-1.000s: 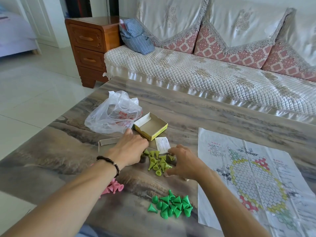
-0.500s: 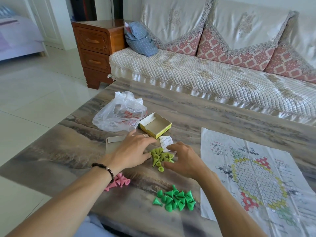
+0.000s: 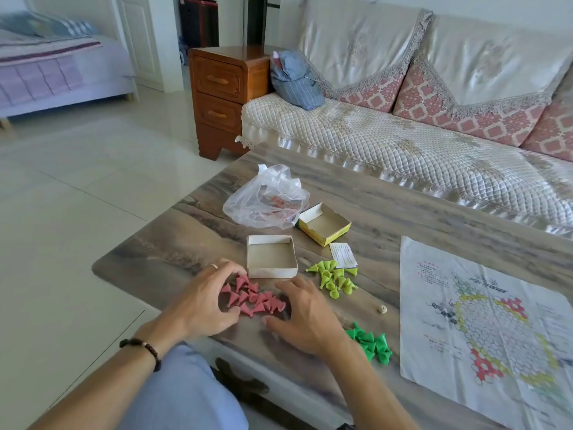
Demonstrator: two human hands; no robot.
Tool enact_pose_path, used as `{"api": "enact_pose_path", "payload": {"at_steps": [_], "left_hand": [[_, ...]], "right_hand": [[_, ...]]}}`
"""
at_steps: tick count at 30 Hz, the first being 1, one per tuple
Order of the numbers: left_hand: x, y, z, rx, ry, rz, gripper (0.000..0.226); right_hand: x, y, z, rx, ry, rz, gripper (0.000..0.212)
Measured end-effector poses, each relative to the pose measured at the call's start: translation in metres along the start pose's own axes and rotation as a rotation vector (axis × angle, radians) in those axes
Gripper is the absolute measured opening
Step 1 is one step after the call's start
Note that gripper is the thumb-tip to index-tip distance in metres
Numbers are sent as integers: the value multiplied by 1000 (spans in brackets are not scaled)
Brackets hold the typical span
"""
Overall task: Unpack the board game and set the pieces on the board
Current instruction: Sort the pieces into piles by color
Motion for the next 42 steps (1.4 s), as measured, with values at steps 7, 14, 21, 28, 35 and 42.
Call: {"api": "enact_pose_path", "payload": {"at_steps": [7,14,21,28,35,42], "left_hand": [[18,0,15,53,125,98,64],[18,-3,31,144,87,162,58],[18,-3,36,250,38,246,52],[20,-6,36,322,6,214,30],[19,-1,38,343,-58,189,14],[8,7,37,263,-143,167,8]], "right_hand": [[17,5,8,18,-20,-111,74],[19,-1,16,38,-11,-71,83],[20,-4,22,46,12,-56,74],[23,-4,19,42,-46,-73,66],[27,2,27,33,-81,-183,59],[34,7,38,-2,-185,-268,28]]}}
Point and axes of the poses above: each hand's wrist, its own z-axis towards the middle knuckle, its own x-axis out of the palm, y = z × x, the point moved 6 cm from there along z, towards the middle knuckle, and after that the axes turned 14 degrees about -x, right-handed, at the moved point
